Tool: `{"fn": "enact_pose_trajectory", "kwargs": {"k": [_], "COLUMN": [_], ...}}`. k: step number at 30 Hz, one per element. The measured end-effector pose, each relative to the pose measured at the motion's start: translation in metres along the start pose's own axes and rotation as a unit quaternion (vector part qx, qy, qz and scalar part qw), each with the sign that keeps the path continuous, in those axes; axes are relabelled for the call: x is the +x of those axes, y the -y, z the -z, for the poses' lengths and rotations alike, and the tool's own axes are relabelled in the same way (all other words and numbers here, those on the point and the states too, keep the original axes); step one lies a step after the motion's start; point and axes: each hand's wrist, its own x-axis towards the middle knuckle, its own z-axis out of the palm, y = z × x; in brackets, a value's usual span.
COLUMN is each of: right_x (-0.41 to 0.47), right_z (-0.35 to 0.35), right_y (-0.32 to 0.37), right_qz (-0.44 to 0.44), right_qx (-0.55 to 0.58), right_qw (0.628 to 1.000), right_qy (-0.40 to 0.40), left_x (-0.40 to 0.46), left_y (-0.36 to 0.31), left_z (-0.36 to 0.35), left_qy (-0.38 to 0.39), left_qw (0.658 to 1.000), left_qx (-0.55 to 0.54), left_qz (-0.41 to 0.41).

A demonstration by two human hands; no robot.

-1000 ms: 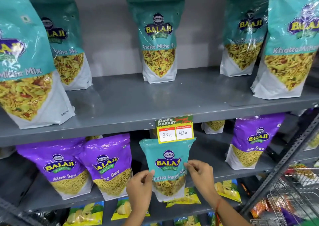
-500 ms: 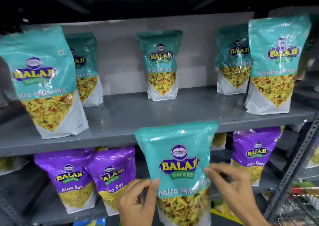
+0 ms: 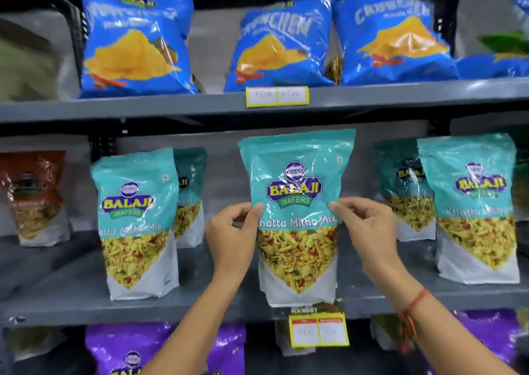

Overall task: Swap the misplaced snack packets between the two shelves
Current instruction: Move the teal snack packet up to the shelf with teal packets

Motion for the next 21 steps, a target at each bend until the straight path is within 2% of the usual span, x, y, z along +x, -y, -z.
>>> {"fn": "enact_pose_trajectory", "kwargs": {"k": [5, 11, 16, 19, 21], "right_x": [0.014, 0.015, 0.011, 0.004, -0.001], "right_z": [-0.021, -0.034, -0.031, -0.023, -0.010], "right_y": [-0.022, -0.046, -0.047, -0.055, -0.068], "right_qz": [-0.055, -0.111, -0.099, -0.129, -0.165], "right_qx": [0.003, -0.011, 0.007, -0.004, -0.050], "right_qw": [0.998, 0.994, 0.995, 0.989, 0.971], "right_qy": [-0.004, -0.002, 0.026, 0.076, 0.164], "left_x": [0.021, 0.022, 0.020, 0.014, 0.007], "left_y": [0.019, 0.041, 0.048, 0.061, 0.078], "left_z": [-0.009, -0.013, -0.011, 0.000, 0.009], "left_qy": [-0.001, 0.005, 0.018, 0.086, 0.183], "left_qw": [0.999, 0.998, 0.999, 0.992, 0.972], "left_qx": [0.050, 0.055, 0.031, -0.018, -0.003], "left_qz": [0.019, 0.043, 0.026, 0.095, 0.149]}}
